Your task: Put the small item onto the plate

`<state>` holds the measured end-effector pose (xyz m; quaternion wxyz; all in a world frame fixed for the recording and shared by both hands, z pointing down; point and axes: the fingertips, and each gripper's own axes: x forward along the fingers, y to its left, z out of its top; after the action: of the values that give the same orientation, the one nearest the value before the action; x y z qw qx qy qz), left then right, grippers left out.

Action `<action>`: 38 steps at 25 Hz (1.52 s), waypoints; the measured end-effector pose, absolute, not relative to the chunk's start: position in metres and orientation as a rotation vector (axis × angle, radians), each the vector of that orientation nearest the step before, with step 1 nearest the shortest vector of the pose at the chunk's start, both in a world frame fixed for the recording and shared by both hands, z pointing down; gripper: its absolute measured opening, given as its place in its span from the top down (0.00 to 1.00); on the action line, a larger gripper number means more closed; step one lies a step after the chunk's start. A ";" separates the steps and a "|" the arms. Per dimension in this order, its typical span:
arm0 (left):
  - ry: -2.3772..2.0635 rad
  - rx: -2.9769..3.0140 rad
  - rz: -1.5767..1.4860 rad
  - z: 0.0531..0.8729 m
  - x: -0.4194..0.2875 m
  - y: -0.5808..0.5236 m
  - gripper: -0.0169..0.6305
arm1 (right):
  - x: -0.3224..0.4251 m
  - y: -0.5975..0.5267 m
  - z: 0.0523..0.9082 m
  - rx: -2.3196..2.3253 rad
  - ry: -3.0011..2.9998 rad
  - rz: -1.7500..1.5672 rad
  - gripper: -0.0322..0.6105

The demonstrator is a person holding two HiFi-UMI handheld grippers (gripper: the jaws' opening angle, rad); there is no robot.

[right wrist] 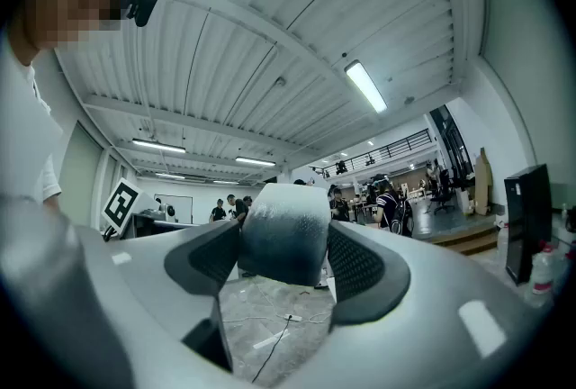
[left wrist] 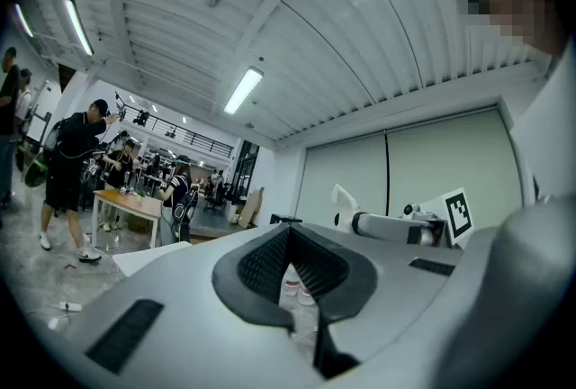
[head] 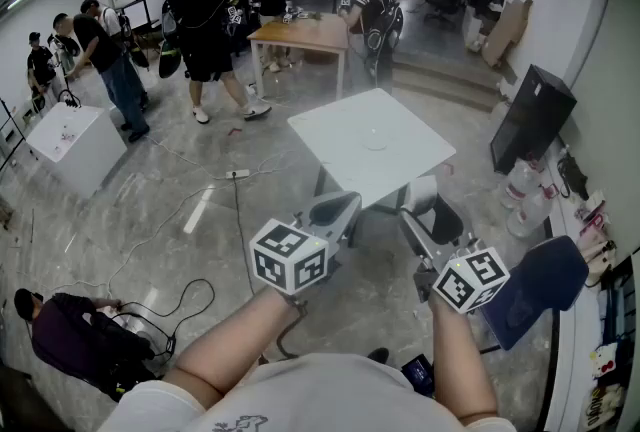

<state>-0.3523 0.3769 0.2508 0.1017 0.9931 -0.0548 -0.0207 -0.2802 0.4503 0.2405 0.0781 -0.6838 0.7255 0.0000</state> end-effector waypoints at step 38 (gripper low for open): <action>-0.252 2.914 -0.047 0.271 -0.148 0.279 0.96 | -0.073 0.349 0.258 -1.990 2.205 -0.028 0.48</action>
<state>-0.1482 0.2793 0.2715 0.1077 0.9903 -0.0858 -0.0160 -0.0727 0.3490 0.2581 0.0854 -0.6675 0.7396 -0.0094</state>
